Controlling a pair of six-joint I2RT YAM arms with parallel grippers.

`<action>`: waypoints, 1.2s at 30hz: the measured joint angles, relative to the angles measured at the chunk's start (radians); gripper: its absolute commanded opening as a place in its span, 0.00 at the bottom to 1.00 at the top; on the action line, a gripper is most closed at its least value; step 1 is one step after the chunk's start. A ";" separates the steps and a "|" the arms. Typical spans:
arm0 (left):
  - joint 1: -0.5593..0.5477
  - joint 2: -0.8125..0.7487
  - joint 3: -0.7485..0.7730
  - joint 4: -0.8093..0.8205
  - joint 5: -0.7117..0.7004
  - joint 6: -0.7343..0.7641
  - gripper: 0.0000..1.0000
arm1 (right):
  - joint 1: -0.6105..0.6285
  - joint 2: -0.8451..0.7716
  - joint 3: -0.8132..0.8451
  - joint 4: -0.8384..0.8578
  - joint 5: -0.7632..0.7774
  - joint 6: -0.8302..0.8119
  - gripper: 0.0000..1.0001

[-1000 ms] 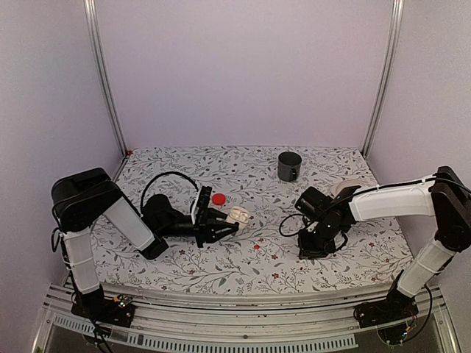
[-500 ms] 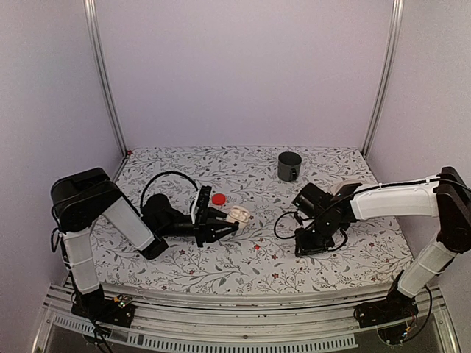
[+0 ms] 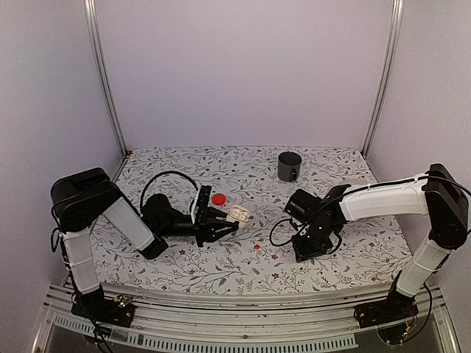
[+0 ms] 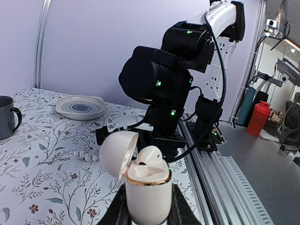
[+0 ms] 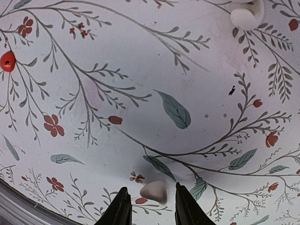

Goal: Insert the wireless bluetooth earbuds into the charging case
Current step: Pick up the left earbud from the center of the board.

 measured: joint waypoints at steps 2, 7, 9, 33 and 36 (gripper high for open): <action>0.000 0.000 0.000 0.000 0.000 0.000 0.00 | 0.005 0.011 0.007 -0.003 0.007 -0.002 0.34; 0.000 0.000 0.000 0.000 -0.001 0.000 0.00 | 0.019 0.037 0.017 -0.018 0.019 -0.005 0.34; 0.000 0.000 0.000 0.000 -0.002 0.000 0.00 | 0.024 0.046 0.026 -0.025 0.025 -0.006 0.34; 0.000 0.000 0.000 0.000 -0.003 0.000 0.00 | 0.049 0.103 0.072 -0.080 0.060 -0.005 0.33; 0.000 0.000 0.000 0.000 -0.003 0.000 0.00 | 0.050 0.104 0.074 -0.081 0.063 -0.005 0.32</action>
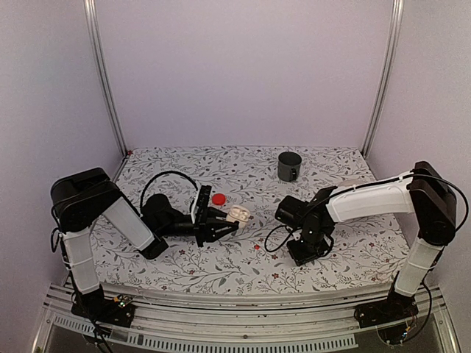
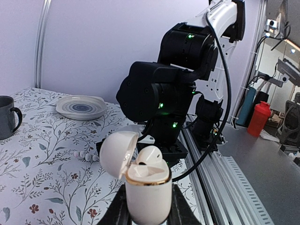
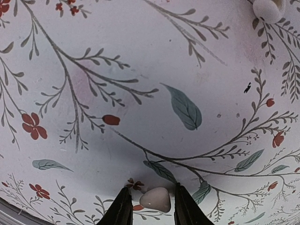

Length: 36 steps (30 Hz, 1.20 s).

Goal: Insert the wireless bluetooth earbuds into the charging case
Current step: Pick up the left earbud from the center of the board.

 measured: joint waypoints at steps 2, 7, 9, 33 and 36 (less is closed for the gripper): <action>0.000 0.000 0.000 0.000 0.000 0.000 0.00 | 0.000 0.000 0.000 0.000 0.001 0.000 0.32; 0.000 0.000 0.000 0.000 0.000 0.000 0.00 | 0.000 0.001 0.002 0.000 0.001 0.000 0.29; 0.000 0.000 0.000 0.000 0.000 0.000 0.00 | 0.000 0.003 0.003 0.000 0.002 0.000 0.28; 0.000 -0.003 -0.024 0.000 -0.115 0.036 0.00 | 0.001 -0.010 0.015 0.005 0.085 0.036 0.14; 0.000 -0.014 -0.038 0.000 -0.160 0.062 0.00 | 0.001 -0.042 0.035 0.004 0.119 0.049 0.14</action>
